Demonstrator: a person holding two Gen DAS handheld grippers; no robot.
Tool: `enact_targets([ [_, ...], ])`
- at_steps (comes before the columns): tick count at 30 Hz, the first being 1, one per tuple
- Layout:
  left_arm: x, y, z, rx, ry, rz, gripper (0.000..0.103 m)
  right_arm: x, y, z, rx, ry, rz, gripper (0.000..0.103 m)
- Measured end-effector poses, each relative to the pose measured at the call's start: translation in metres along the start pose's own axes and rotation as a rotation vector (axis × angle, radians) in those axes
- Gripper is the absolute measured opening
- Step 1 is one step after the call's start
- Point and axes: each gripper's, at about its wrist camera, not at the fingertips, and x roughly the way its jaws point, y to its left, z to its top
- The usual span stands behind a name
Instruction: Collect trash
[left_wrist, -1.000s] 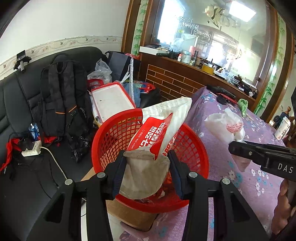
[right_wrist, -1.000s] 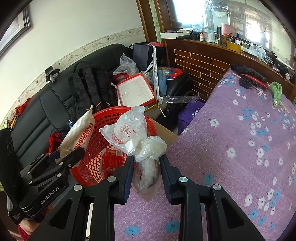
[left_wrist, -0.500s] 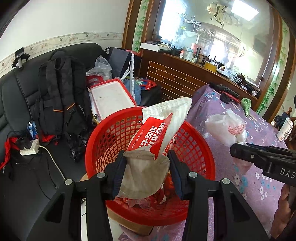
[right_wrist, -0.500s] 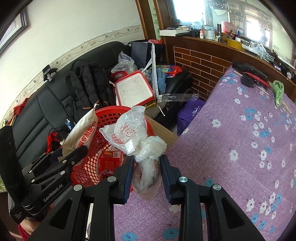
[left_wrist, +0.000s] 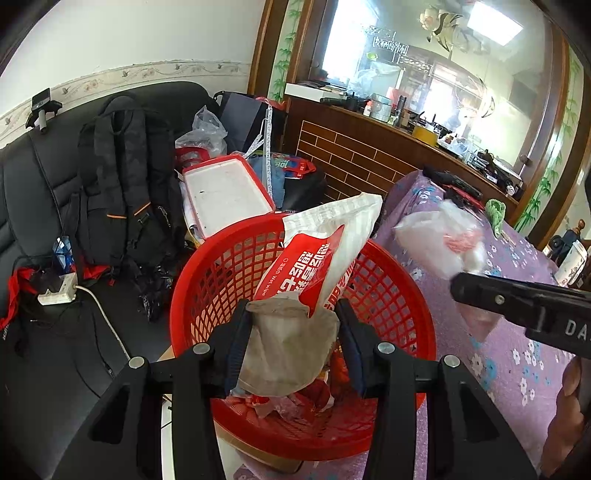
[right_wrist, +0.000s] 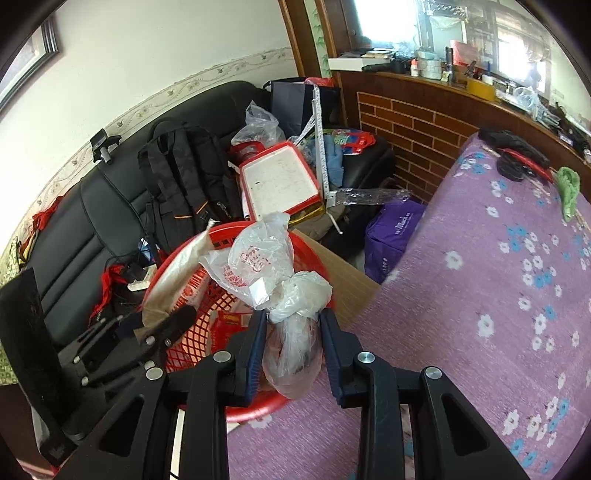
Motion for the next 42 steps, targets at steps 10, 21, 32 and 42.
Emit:
enact_targets([
  [10,-0.006,0.005,-0.005,-0.027,-0.030,0.021,0.067,-0.002,-0.010,-0.001,0.031,-0.015,0.016,0.063],
  [21,-0.030,-0.005,-0.015,-0.014,-0.135,0.188,0.091,-0.023,-0.037,-0.022,0.062,-0.035,-0.093,0.083],
  [32,-0.054,-0.032,-0.032,0.058,-0.173,0.286,0.096,-0.056,-0.038,-0.066,0.000,-0.050,-0.178,0.088],
  [42,-0.079,-0.069,-0.048,0.121,-0.182,0.281,0.102,-0.121,-0.039,-0.115,-0.047,-0.150,-0.267,0.093],
])
